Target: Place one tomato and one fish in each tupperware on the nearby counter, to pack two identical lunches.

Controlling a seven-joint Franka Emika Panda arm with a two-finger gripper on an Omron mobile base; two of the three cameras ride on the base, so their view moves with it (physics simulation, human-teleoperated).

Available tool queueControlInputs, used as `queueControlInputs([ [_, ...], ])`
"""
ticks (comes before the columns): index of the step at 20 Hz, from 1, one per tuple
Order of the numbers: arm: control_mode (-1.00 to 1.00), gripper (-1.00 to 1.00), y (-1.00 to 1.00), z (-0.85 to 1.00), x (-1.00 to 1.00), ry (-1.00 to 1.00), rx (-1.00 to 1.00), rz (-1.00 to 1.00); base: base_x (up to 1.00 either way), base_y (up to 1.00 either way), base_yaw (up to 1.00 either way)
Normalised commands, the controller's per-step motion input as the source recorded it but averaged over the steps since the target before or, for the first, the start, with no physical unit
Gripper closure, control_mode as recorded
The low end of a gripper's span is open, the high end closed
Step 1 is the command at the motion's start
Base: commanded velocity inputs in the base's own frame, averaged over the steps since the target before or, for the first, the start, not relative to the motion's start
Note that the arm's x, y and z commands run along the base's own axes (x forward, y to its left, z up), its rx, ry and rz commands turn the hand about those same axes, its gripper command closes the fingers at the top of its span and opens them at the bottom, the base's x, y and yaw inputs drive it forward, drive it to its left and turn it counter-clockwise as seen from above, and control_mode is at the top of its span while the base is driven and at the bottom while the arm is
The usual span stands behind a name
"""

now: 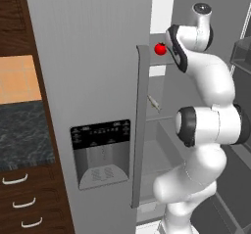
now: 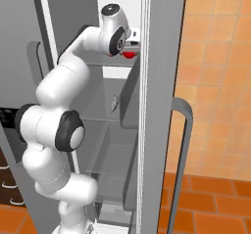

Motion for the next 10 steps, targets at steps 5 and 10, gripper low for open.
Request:
queueControlInputs([
  [5, -1.0, 1.0, 0.37, -0.19, -1.0, -0.04, -0.03, 0.03, 0.0, 0.0, 0.0],
  [10, -1.0, 1.0, 0.36, -0.22, -1.0, -0.05, -0.04, 0.03, 0.0, 0.0, 0.0],
])
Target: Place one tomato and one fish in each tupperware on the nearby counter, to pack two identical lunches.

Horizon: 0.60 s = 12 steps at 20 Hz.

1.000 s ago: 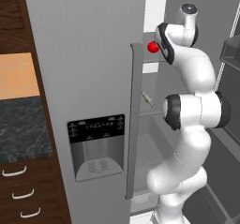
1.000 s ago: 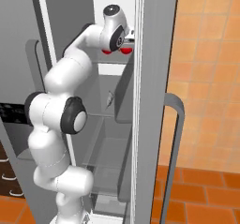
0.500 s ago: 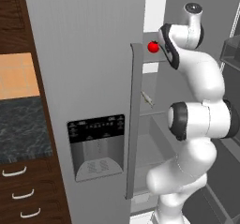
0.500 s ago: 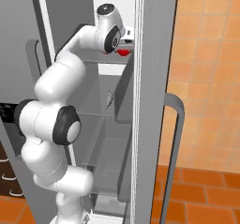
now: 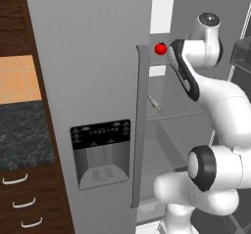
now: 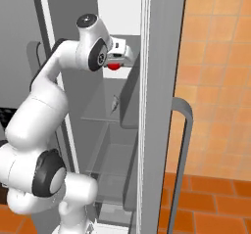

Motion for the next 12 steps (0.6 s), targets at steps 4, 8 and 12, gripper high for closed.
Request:
queueControlInputs([
  [4, -1.0, 1.0, 0.15, -0.14, -1.0, -0.05, -0.01, 0.05, 0.0, 0.0, 0.0],
  [8, -1.0, 1.0, 0.14, -0.75, -1.0, -0.25, -0.05, 0.08, 0.0, 0.0, 0.0],
  [12, -1.0, 1.0, 0.16, -0.84, -1.0, -0.33, -0.02, 0.09, 0.0, 0.0, 0.0],
])
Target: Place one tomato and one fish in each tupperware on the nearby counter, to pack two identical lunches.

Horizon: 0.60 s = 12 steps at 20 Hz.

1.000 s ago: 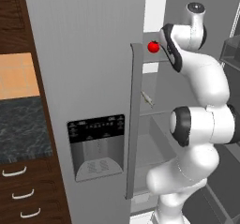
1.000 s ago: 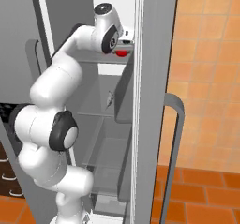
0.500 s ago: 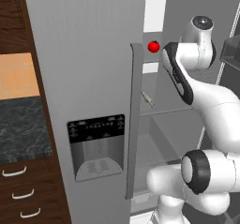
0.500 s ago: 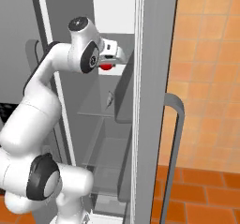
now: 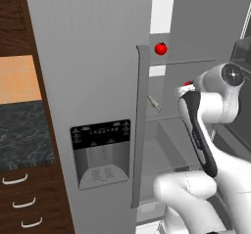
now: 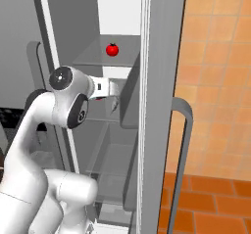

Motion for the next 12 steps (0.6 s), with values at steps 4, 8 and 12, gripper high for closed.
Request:
queueControlInputs([
  [4, -1.0, 1.0, 0.37, -0.76, -0.91, -0.28, -0.04, 0.03, 0.0, 0.0, 0.0],
  [8, 1.0, 1.0, 0.1, -0.16, -0.25, -0.06, -0.01, 0.01, -0.75, 0.27, 0.04],
  [12, 1.0, 1.0, 0.0, 0.0, 0.0, 0.0, 0.0, 0.0, -0.82, 0.83, 0.04],
])
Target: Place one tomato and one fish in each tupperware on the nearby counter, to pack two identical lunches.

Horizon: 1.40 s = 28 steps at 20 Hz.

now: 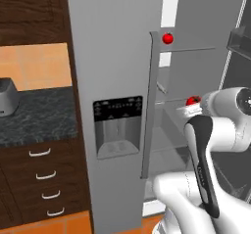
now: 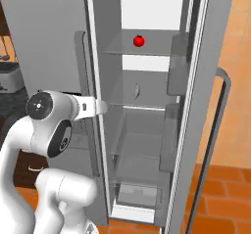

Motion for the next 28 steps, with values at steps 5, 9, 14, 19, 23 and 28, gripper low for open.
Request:
queueControlInputs([
  [5, 1.0, 1.0, 0.0, 0.0, 0.0, 0.0, 0.0, 0.0, -0.19, 1.0, 0.03],
  [9, 1.0, 1.0, 0.0, 0.0, 0.0, 0.0, 0.0, 0.0, 0.0, 1.0, 0.0],
  [14, 1.0, 1.0, 0.0, 0.0, 0.0, 0.0, 0.0, 0.0, 0.0, 1.0, 0.03],
  [19, 1.0, 1.0, 0.0, 0.0, 0.0, 0.0, 0.0, 0.0, 0.12, 1.0, 0.02],
  [23, 1.0, 1.0, 0.0, 0.0, 0.0, 0.0, 0.0, 0.0, 0.67, 1.0, 0.0],
  [28, 1.0, 1.0, 0.0, 0.0, 0.0, 0.0, 0.0, 0.0, 0.85, 1.0, 0.0],
])
